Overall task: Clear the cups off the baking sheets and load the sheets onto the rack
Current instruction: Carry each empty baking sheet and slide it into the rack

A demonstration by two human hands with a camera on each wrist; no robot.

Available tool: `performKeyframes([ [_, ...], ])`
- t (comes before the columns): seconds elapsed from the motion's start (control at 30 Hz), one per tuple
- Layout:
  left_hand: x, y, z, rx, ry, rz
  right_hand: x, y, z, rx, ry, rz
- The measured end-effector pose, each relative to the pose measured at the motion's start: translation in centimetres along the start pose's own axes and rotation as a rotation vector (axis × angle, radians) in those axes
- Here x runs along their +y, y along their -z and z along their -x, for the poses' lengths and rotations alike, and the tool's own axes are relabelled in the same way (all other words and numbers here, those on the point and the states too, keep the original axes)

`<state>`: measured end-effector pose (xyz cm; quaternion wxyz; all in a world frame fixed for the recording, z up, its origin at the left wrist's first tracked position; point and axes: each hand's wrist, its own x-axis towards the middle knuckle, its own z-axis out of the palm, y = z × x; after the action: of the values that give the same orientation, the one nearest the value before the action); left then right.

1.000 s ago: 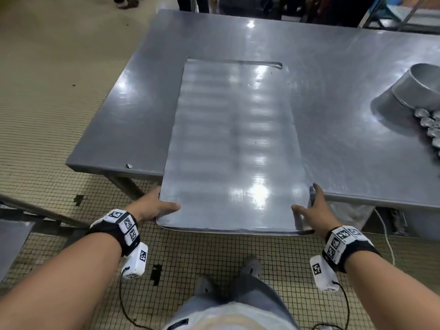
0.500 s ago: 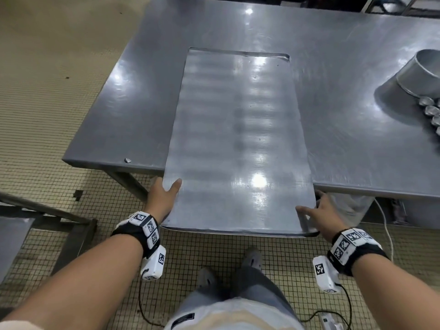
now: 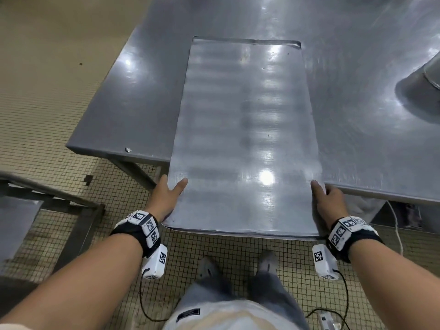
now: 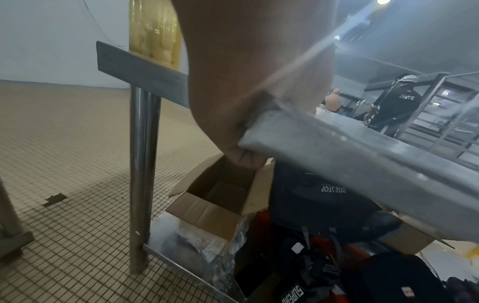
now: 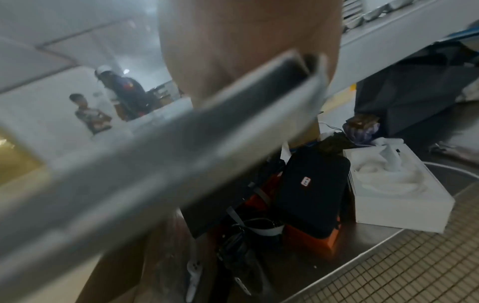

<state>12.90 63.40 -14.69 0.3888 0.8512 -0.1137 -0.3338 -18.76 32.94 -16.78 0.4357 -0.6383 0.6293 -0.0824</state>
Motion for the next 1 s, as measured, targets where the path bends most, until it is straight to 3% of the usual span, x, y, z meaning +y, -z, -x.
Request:
performKeyframes([
  [0.4, 2.8, -2.4, -0.1, -0.129, -0.036, -0.019, 3.9, 4.5, 0.6, 0.011, 0.072, -0.081],
  [0.6, 4.9, -5.7, 0.7, -0.032, -0.082, -0.025, 4.7, 6.8, 0.5, -0.055, 0.017, -0.069],
  [0.83, 3.7, -6.6, 0.9, -0.021, -0.103, -0.065, 4.0, 7.7, -0.8, -0.088, 0.036, 0.033],
  [1.0, 3.3, -6.2, 0.7, -0.046, -0.098, -0.088, 3.9, 9.3, -1.7, -0.209, 0.078, 0.152],
])
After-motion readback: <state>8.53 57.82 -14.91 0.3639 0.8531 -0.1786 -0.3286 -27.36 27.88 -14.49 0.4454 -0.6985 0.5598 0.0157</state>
